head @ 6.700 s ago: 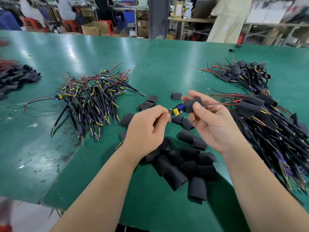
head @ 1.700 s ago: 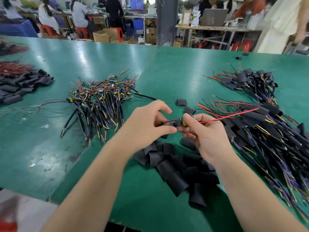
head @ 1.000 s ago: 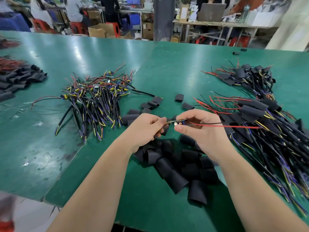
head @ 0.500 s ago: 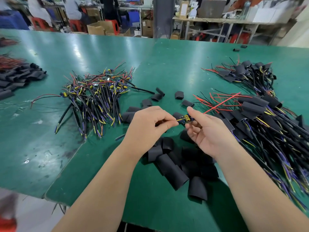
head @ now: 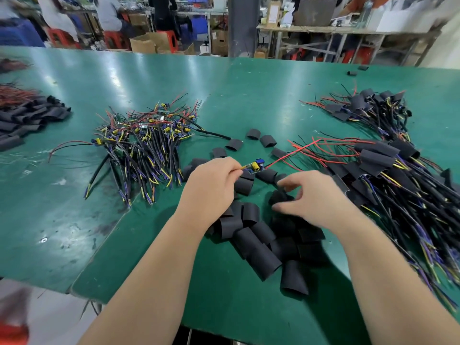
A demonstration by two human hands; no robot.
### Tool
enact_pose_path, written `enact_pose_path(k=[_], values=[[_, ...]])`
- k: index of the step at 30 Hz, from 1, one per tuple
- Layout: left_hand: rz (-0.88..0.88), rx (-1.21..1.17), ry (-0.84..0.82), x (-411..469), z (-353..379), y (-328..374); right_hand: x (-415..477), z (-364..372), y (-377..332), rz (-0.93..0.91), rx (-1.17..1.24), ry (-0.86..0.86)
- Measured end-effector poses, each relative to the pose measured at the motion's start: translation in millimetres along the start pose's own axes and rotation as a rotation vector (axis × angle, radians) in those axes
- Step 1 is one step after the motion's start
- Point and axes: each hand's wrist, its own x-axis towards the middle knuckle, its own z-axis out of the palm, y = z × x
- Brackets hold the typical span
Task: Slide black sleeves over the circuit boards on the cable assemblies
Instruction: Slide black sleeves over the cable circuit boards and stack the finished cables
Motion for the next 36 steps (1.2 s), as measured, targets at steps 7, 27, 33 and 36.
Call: enact_pose_path(k=[7,27,33,36], values=[[-0.046,-0.094,0.046,-3,2,-5,1,10,-5,-0.018,0.071,-0.007],[0.012,-0.204,0.130,-6,1,-8,9,-27,21,0.413,2.055,0.443],[0.010,-0.218,0.149,-6,2,-9,7,-28,14,0.512,2.053,0.429],[0.009,-0.218,0.157,-6,3,-9,7,-29,12,0.508,2.065,0.398]])
